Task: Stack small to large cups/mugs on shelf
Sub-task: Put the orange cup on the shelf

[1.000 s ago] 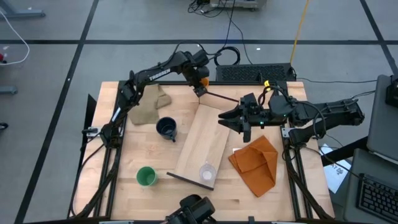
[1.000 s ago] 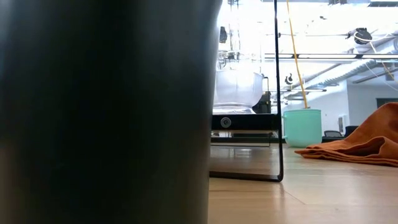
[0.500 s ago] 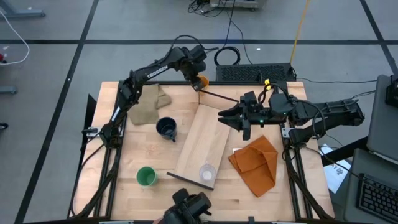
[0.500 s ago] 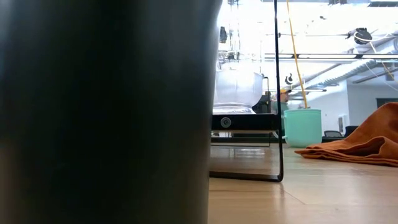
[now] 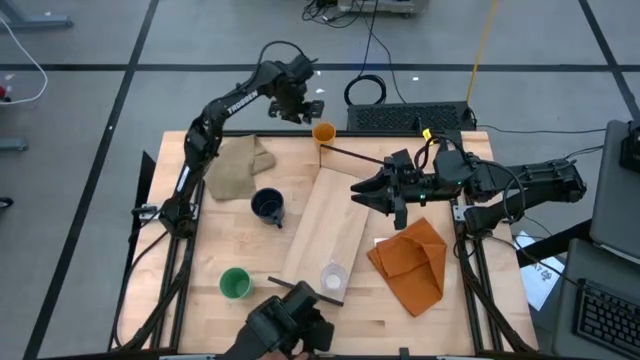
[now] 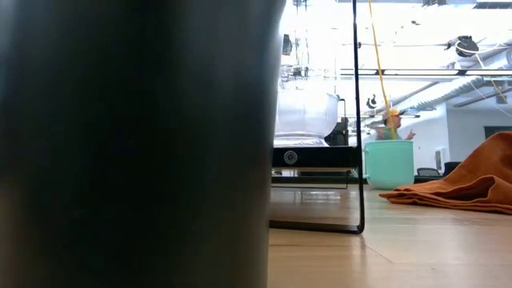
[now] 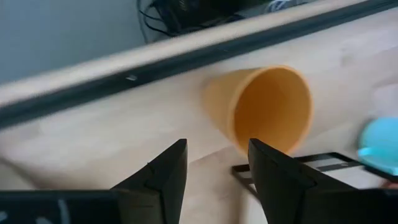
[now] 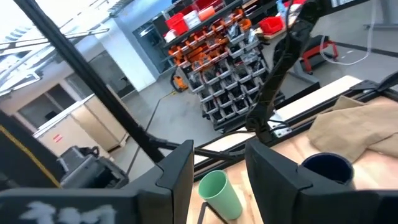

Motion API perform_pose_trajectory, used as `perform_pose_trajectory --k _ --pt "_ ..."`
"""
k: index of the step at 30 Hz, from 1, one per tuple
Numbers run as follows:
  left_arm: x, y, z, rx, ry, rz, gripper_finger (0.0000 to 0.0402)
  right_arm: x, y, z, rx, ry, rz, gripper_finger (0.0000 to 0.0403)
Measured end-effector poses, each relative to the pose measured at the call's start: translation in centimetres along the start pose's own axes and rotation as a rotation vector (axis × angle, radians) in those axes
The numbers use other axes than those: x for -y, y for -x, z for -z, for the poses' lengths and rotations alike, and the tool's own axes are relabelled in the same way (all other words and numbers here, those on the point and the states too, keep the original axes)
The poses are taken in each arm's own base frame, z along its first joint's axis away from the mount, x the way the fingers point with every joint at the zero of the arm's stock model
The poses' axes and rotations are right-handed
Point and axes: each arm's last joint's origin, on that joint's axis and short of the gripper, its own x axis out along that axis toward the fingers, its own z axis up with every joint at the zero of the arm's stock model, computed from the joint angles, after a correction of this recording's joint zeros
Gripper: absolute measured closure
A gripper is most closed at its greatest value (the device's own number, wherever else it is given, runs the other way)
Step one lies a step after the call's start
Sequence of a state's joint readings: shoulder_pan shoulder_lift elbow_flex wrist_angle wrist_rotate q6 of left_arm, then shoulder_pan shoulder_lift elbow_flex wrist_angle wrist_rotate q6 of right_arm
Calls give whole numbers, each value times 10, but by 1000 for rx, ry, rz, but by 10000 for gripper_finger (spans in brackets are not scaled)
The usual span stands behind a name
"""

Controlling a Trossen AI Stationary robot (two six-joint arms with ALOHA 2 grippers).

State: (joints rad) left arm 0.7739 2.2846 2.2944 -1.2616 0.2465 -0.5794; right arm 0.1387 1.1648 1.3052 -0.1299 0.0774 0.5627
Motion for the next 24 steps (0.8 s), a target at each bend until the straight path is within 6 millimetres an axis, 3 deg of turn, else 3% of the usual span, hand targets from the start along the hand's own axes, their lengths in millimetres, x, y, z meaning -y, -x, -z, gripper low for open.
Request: perform_pose_trajectory --k 5,16,24 --pt "12 -5 3 16 11 43 231 -2 0 1 -2 6 -11 266" --pt "11 -5 8 -7 17 -14 231 -8 1 3 2 21 -39 266" --pt "19 -31 15 -68 -4 -37 231 -11 1 3 4 21 -50 266"
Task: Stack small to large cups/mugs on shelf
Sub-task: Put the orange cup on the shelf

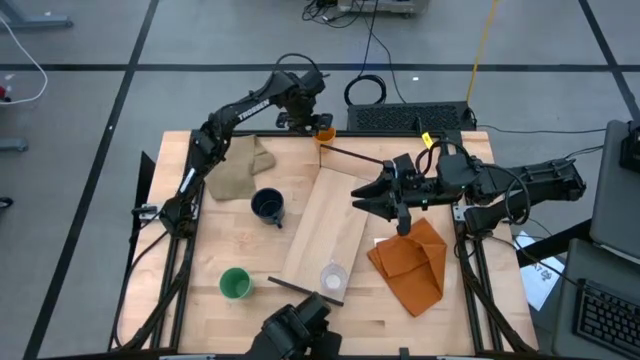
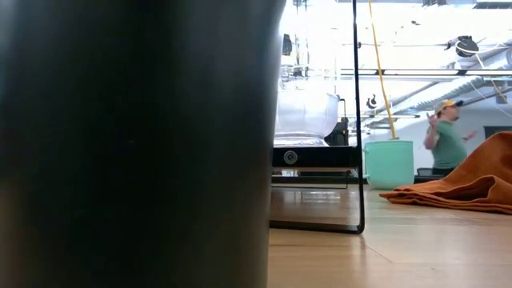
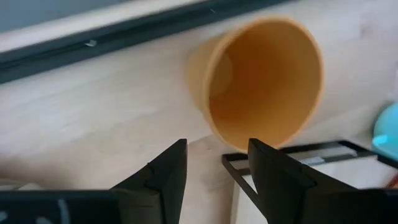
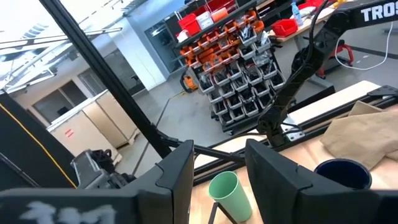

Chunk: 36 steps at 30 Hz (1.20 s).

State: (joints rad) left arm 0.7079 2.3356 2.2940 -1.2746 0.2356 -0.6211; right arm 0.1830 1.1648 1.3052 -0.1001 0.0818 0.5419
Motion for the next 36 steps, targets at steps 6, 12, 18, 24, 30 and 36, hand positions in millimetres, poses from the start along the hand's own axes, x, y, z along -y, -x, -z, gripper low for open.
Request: perform_pose_trajectory --k 6,12,18,24,30,36 --pt "-2 0 0 19 -11 -39 231 0 0 0 -3 -1 -1 266" --pt "-5 -7 -3 9 -13 -51 231 0 0 0 -3 4 -1 266" --pt "-5 -15 -3 -29 -9 -34 264 0 0 0 -3 3 -1 266" --pt "-5 -13 -3 -32 -10 -15 330 -1 1 0 4 4 3 266" --pt "-6 -13 -3 -36 -54 -23 393 0 3 -1 9 12 19 266" --pt "-8 -12 -5 -37 -80 -13 398 0 3 -1 9 12 18 266"
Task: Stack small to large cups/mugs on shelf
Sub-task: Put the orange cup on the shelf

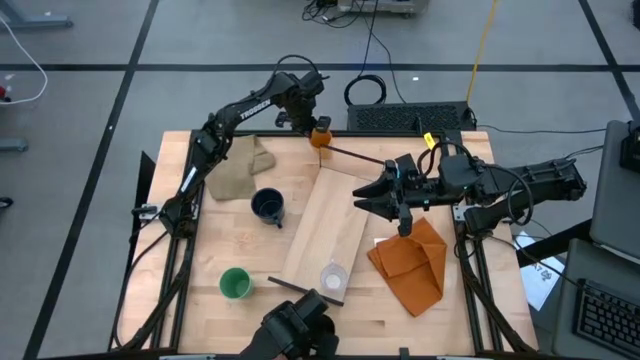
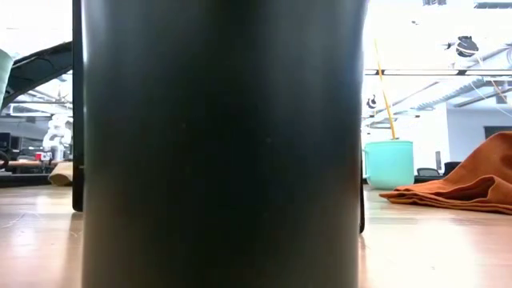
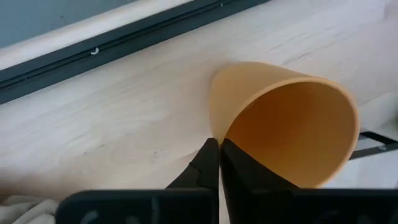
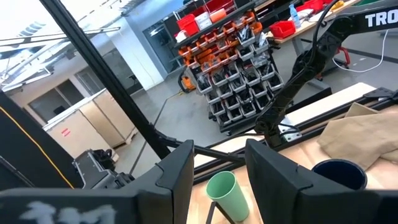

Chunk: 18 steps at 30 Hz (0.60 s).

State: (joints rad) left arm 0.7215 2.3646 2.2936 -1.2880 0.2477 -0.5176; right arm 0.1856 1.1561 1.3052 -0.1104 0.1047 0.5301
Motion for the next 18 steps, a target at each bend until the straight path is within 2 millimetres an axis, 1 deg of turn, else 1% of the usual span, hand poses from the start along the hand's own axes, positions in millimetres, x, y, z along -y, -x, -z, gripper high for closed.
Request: perform_pose_trajectory --k 7,9,12,14,16,18 --pt "-5 2 4 -56 -22 -15 400 0 0 0 0 4 0 266" --pt "-7 6 4 -61 -26 -19 400 0 0 0 -3 7 2 266" --pt "-5 16 2 -27 -41 0 400 0 0 0 -5 13 3 266" --pt "-3 23 0 -19 -44 43 400 0 0 0 -5 14 2 266" --pt "-1 33 2 -8 -62 94 401 0 0 0 -5 15 2 266" --pt "1 44 6 4 -71 94 401 0 1 0 -3 19 1 266"
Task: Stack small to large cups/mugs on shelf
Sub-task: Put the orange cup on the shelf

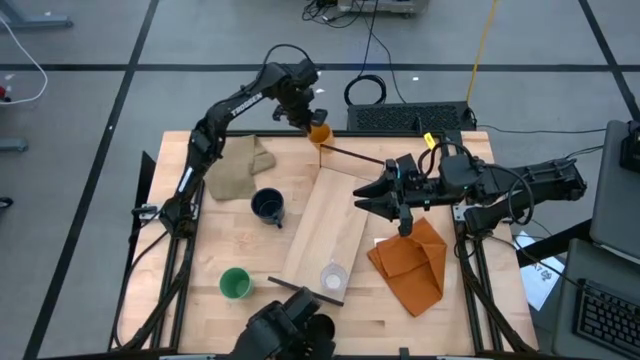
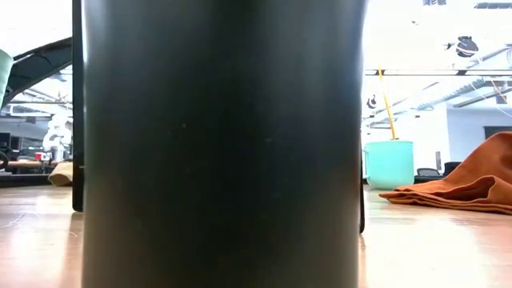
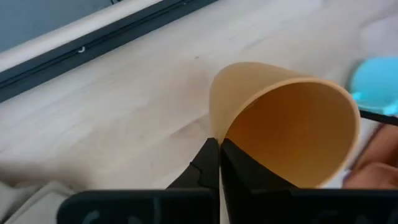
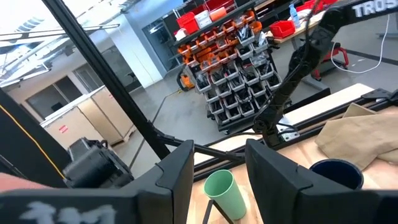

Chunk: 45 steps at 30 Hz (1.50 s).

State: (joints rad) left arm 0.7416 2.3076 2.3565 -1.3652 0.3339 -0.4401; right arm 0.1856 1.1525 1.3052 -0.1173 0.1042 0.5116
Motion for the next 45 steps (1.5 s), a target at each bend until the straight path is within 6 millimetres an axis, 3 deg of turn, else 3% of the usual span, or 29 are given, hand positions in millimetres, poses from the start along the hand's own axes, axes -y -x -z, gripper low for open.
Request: perform_pose_trajectory --k 9,14,19,25,30,38,45 --pt "14 66 35 44 -107 -7 401 -1 4 -2 9 26 -5 266" --pt "5 96 51 50 -120 -84 401 -1 4 -2 10 29 -6 266" --pt "2 124 61 105 -122 -35 401 -1 4 -2 10 28 -6 266" --pt "19 156 90 113 -140 142 401 -1 4 -2 11 26 -6 266" --pt "40 183 129 135 -182 214 401 -1 4 -2 11 28 -6 266" --pt "82 204 196 98 -232 310 401 -1 5 -3 7 36 -7 266" --pt "119 199 250 -9 -259 332 402 -2 10 -5 18 37 -15 266"
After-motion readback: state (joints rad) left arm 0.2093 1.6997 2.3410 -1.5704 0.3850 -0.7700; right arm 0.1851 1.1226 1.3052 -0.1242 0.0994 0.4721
